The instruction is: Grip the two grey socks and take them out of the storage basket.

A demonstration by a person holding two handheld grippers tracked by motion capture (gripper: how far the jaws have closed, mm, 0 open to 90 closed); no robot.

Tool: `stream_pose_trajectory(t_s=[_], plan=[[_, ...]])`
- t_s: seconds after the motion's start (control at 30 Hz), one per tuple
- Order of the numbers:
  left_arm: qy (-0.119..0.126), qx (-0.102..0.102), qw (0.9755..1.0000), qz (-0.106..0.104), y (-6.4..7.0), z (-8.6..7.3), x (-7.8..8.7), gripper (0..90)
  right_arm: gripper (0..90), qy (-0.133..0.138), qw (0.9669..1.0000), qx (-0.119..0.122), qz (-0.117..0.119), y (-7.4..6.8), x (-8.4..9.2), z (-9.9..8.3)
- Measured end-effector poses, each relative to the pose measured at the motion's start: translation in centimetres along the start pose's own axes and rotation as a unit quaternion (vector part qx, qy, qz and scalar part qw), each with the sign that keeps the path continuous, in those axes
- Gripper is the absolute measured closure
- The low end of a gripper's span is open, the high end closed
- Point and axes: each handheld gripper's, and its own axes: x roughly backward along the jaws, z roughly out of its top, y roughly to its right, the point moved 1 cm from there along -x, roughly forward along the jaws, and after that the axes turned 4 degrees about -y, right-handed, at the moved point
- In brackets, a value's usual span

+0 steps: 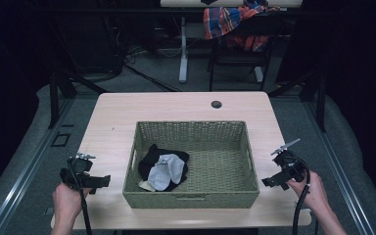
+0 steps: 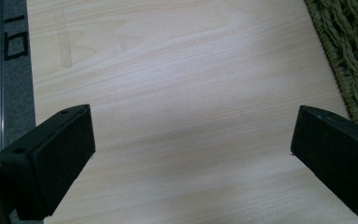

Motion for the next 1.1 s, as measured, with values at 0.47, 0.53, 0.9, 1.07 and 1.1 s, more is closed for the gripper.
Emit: stream_pose_trajectory(t_s=[0.47,0.53,0.9,1.07,1.1], plan=[[0.023,0.005,0.9997,-0.003,-0.6,-0.2,1.1,0.1,2.1,-0.001,1.0000,0.001,-0.001,-0.5,-0.3,0.4],[0.009,0.003,0.9999,-0.011,-0.7,-0.1,1.3,0.2,3.3,-0.010,0.9999,0.005,-0.004,-0.5,-0.3,0.5],[0.041,-0.016,0.9986,-0.031,-0.4,0.8,2.9,0.2,3.5,-0.014,0.9999,0.000,0.000,-0.2,-0.6,0.7],[0.060,-0.027,0.9973,-0.033,0.2,2.0,4.4,0.1,3.5,-0.012,0.9998,-0.005,0.014,0.0,-0.8,0.7],[0.060,-0.027,0.9973,-0.033,0.2,2.0,4.4,0.1,3.5,-0.012,0.9998,-0.005,0.014,0.0,-0.8,0.7]])
